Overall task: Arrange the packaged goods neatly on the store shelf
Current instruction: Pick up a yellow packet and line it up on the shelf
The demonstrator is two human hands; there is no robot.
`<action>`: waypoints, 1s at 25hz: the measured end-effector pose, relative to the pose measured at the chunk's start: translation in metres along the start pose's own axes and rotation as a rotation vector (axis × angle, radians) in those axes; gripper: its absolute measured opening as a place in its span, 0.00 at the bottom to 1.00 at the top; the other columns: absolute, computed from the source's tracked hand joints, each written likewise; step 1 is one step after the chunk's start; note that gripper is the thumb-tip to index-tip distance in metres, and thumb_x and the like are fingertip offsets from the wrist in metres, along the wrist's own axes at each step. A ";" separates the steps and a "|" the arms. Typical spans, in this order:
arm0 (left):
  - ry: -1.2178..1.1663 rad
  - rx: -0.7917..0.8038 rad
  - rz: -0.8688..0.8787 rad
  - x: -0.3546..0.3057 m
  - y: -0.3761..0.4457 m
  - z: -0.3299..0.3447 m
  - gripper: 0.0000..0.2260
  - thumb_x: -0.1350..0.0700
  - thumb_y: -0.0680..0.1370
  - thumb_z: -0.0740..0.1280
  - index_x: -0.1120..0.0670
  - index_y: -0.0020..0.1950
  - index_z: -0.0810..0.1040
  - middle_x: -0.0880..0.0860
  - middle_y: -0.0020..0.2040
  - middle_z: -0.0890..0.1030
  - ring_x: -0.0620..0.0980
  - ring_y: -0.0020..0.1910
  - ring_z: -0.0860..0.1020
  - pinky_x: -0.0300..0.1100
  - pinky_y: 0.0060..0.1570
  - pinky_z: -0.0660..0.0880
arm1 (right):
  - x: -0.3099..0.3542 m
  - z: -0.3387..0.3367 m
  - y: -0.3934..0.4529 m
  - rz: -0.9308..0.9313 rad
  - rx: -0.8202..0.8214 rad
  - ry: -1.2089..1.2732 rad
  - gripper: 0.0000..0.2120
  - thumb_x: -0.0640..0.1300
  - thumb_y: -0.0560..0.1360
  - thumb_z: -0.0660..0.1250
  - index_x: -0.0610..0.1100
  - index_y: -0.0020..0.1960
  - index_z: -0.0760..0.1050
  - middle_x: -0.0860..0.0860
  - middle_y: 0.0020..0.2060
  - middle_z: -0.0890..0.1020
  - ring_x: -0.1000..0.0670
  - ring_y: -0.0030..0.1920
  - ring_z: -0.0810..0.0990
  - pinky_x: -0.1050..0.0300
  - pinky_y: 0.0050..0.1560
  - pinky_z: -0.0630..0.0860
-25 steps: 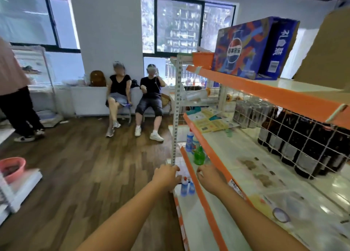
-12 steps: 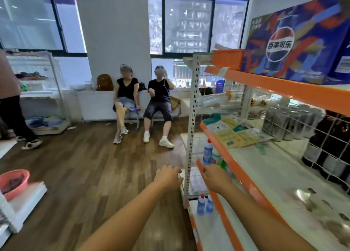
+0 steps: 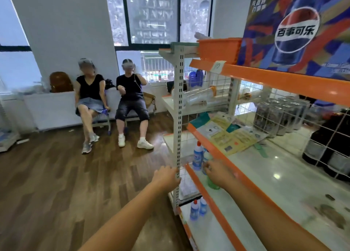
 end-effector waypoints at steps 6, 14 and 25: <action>-0.011 -0.001 0.079 -0.007 0.093 -0.007 0.18 0.45 0.80 0.57 0.49 0.68 0.69 0.53 0.67 0.73 0.54 0.65 0.71 0.51 0.64 0.70 | -0.038 -0.014 0.087 0.127 -0.076 -0.063 0.14 0.47 0.78 0.55 0.44 0.55 0.77 0.43 0.53 0.81 0.42 0.51 0.79 0.53 0.47 0.74; 0.007 -0.011 0.148 -0.026 0.203 -0.021 0.19 0.47 0.81 0.57 0.51 0.71 0.67 0.55 0.69 0.70 0.56 0.67 0.68 0.48 0.63 0.68 | -0.098 -0.035 0.178 0.236 -0.062 -0.120 0.17 0.46 0.79 0.54 0.45 0.65 0.71 0.46 0.62 0.74 0.45 0.60 0.72 0.52 0.56 0.72; 0.092 0.160 0.248 -0.029 0.271 0.007 0.20 0.47 0.80 0.57 0.50 0.72 0.66 0.55 0.68 0.71 0.56 0.67 0.68 0.52 0.64 0.68 | -0.137 -0.019 0.213 0.521 0.046 -0.009 0.24 0.52 0.75 0.66 0.43 0.67 0.67 0.44 0.63 0.73 0.44 0.62 0.73 0.51 0.58 0.73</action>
Point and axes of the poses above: each hand's wrist, its own y-axis towards the middle knuckle, its own z-axis out of the palm, x = y × z, the point moved 2 cm from there along y, towards the middle knuckle
